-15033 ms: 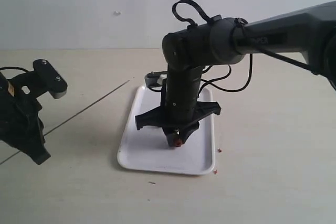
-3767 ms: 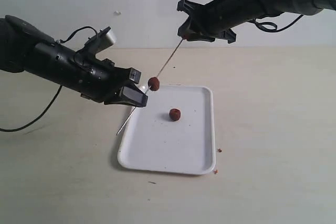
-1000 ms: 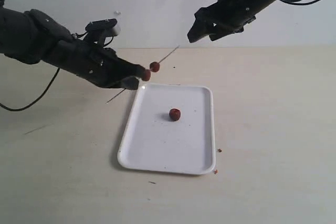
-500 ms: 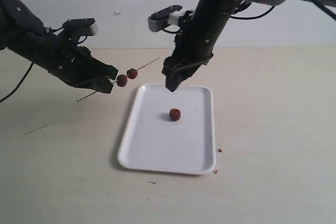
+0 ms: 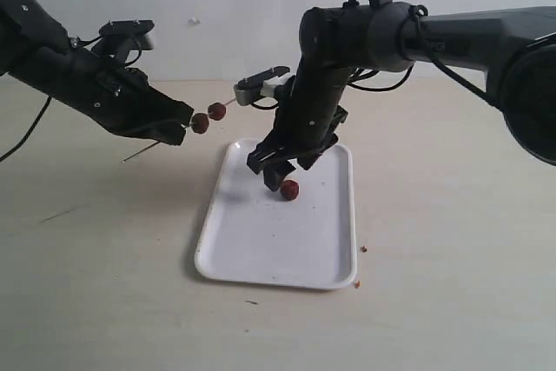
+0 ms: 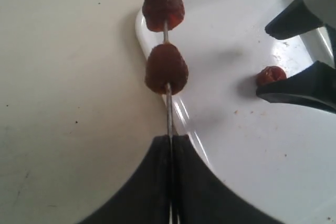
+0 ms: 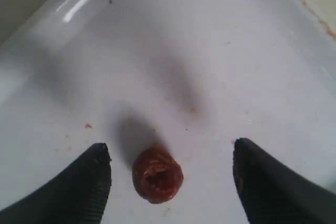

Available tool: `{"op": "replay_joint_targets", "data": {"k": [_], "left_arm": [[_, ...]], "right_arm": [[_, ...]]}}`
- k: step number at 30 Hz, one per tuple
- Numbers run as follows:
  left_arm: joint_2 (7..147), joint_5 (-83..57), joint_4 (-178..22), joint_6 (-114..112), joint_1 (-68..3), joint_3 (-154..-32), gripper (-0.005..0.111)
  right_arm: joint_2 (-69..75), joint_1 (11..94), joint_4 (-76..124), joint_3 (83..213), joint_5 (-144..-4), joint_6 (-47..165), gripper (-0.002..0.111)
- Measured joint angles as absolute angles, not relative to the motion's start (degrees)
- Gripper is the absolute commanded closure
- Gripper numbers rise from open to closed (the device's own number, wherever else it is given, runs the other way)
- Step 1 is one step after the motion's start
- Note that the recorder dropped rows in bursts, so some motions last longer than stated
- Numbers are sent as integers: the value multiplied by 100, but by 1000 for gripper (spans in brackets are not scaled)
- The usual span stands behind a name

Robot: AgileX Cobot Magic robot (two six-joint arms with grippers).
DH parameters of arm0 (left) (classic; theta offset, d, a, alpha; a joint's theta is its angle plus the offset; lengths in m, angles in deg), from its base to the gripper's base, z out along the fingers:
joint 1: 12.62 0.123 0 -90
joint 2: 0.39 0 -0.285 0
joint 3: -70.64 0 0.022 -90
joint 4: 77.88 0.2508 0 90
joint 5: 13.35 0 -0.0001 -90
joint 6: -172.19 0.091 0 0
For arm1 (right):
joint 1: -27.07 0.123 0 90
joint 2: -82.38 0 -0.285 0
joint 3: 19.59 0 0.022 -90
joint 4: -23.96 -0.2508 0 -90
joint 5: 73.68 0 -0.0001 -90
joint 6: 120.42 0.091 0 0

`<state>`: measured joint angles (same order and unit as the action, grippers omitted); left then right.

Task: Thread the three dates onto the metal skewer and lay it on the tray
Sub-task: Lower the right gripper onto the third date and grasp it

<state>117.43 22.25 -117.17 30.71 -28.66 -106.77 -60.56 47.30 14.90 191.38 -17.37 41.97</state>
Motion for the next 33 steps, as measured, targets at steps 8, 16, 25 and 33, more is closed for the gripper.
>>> {"op": "replay_joint_targets", "data": {"k": [8, 16, 25, 33], "left_arm": [[11743, 2175, -11717, 3071, -2866, -10677, 107], [11743, 2153, -11729, 3071, -2866, -10677, 107], [11743, 2142, -11729, 3071, -2866, -10677, 107], [11743, 2133, -11729, 3071, -2866, -10677, 107]], "right_arm": [[-6212, 4730, 1512, 19138, -1460, 4318, 46], [-6253, 4730, 1490, 19138, -1460, 4327, 58], [-6253, 4730, 1341, 19138, -1408, 4327, 88], [-6253, 4730, 1320, 19138, -1397, 4327, 88]]}}
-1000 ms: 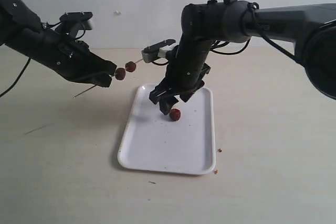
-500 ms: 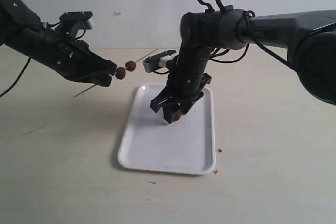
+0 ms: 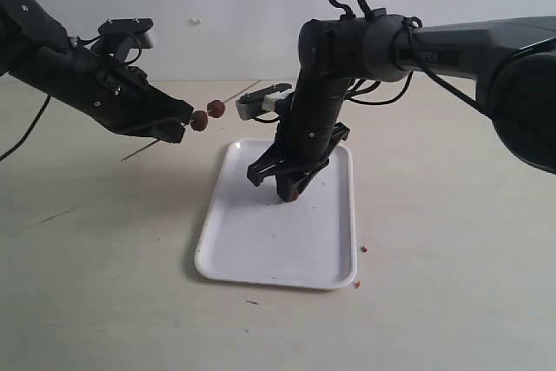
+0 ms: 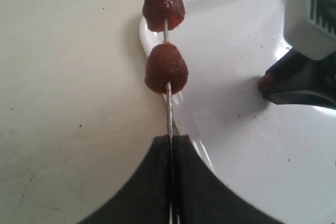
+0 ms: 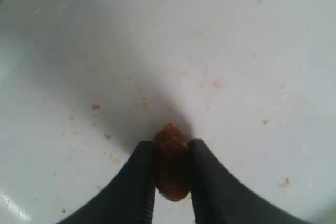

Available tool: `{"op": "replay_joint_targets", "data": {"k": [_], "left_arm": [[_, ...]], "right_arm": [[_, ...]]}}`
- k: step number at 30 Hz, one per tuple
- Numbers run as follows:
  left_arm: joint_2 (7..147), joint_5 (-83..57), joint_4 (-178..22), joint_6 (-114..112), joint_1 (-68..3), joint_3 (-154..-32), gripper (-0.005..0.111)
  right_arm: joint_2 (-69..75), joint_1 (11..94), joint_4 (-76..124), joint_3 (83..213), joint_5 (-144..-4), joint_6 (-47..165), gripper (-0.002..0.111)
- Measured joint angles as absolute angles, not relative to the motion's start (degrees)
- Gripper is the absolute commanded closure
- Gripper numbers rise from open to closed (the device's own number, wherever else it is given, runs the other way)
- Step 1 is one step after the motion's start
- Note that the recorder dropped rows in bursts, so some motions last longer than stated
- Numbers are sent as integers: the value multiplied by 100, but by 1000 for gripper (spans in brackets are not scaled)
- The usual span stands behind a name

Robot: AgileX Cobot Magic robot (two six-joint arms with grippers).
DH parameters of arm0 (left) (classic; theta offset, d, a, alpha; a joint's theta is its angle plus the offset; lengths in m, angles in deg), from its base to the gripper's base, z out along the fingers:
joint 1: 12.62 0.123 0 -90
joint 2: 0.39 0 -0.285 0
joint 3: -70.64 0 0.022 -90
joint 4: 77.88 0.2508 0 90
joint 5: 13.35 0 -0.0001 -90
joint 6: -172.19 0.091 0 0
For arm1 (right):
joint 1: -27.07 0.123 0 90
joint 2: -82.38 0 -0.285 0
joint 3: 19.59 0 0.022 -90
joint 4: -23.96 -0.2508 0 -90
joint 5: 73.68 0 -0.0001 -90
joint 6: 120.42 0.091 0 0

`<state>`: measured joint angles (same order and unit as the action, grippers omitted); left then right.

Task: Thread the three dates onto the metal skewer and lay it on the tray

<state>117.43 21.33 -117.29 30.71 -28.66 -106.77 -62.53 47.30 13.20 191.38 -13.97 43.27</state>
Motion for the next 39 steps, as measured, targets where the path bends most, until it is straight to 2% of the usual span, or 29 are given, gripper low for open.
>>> {"op": "replay_joint_targets", "data": {"k": [10, 22, 30, 39], "left_arm": [[11743, 2398, -11729, 3313, -2866, -10677, 107], [11743, 2536, -12472, 4995, -2866, -10483, 107], [11743, 2812, -13031, 6031, -2866, -10394, 107], [11743, 3378, -13883, 6972, -2866, -10394, 107]], "right_arm": [[-5904, 4376, 1214, 19138, -1092, 4210, 88], [-5442, 2716, -1130, 19138, -432, 2767, 88], [-5442, 1860, -1978, 19138, -398, 2418, 88], [-5566, 1744, -2933, 19138, -398, 2308, 88]]}}
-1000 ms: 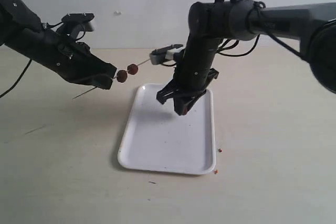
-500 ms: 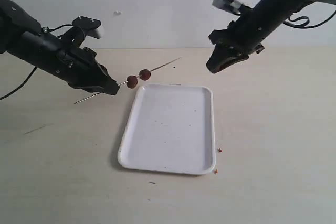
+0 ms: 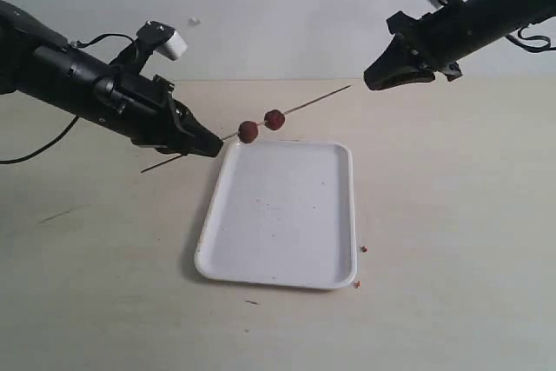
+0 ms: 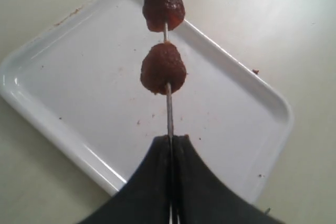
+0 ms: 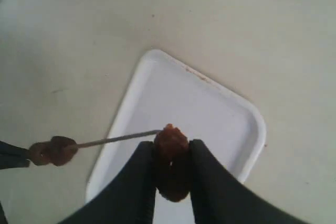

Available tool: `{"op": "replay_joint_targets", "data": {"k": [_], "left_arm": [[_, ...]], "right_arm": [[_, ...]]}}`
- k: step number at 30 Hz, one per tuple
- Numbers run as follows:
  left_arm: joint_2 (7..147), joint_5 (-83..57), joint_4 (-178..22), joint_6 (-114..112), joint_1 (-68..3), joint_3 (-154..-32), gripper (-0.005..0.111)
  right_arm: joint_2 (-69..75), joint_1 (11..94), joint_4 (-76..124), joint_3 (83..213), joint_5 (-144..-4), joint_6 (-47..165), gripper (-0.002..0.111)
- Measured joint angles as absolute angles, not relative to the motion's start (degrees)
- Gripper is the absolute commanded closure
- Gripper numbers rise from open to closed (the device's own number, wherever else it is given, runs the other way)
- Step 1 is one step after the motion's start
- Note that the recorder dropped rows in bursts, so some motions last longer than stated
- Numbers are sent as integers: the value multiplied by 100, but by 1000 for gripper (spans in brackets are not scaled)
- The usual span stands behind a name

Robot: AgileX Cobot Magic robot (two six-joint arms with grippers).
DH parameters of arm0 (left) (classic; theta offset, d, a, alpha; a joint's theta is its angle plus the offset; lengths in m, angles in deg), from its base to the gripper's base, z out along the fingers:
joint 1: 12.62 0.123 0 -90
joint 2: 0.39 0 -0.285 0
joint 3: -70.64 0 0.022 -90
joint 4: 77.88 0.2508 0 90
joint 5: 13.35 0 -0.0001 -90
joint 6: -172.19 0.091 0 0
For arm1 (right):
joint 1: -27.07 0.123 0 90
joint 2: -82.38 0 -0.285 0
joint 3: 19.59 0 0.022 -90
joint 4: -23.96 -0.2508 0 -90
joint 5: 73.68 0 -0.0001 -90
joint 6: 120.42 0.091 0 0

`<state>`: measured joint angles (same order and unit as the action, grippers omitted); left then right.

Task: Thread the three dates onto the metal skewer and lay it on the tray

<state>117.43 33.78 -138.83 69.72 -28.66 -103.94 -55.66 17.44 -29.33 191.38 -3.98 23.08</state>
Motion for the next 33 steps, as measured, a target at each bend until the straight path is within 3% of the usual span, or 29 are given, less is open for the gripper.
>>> {"op": "replay_joint_targets", "data": {"k": [15, 33], "left_arm": [[11743, 3394, -14387, 7143, -2866, -10394, 107], [11743, 3427, -14648, 8226, -2866, -10394, 107]], "right_arm": [[-5566, 1744, -4039, 19138, -386, 2347, 88], [-5672, 1322, -3886, 19138, -387, 2347, 88]]}}
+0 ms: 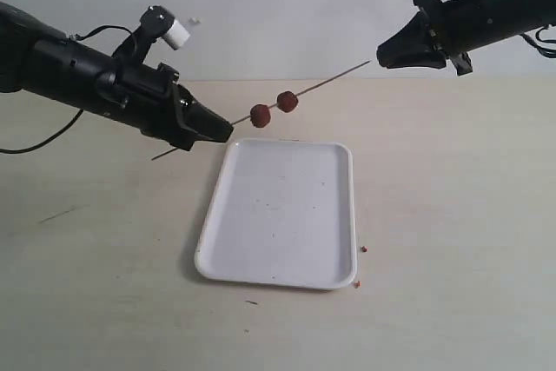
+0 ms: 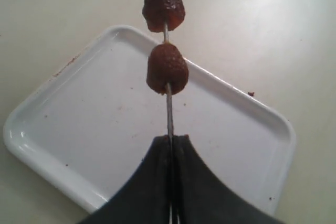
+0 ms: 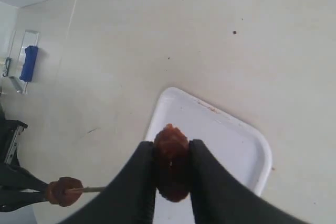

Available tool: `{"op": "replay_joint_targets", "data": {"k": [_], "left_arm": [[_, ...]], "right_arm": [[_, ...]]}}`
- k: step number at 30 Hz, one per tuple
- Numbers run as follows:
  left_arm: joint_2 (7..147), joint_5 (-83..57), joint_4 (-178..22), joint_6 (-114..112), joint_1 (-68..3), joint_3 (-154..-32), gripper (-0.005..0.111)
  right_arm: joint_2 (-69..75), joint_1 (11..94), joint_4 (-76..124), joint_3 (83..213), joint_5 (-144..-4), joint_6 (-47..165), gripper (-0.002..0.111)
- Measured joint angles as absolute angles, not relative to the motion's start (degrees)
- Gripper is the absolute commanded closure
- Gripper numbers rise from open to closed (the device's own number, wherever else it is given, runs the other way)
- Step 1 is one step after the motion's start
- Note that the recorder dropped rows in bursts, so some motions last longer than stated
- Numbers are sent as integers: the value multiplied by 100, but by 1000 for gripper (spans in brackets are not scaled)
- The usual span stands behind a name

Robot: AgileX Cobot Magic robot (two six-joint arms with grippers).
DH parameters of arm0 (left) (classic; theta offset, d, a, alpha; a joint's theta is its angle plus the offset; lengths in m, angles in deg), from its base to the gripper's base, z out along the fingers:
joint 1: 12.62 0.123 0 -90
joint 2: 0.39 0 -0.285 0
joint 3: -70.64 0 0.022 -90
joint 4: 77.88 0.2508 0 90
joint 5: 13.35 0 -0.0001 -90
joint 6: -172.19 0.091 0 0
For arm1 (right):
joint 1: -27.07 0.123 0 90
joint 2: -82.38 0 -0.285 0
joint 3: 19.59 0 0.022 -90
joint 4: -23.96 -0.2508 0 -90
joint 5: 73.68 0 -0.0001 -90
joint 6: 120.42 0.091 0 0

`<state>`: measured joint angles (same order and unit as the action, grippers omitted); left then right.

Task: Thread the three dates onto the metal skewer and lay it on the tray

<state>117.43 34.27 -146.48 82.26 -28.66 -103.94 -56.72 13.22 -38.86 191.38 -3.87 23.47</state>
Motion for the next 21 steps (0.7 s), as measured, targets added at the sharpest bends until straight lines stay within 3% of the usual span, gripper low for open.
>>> {"op": "replay_joint_targets", "data": {"k": [21], "left_arm": [[12081, 2758, -15515, 11173, -2748, -10406, 107]], "right_arm": [[-5672, 1322, -4207, 19138, -387, 2420, 88]]}}
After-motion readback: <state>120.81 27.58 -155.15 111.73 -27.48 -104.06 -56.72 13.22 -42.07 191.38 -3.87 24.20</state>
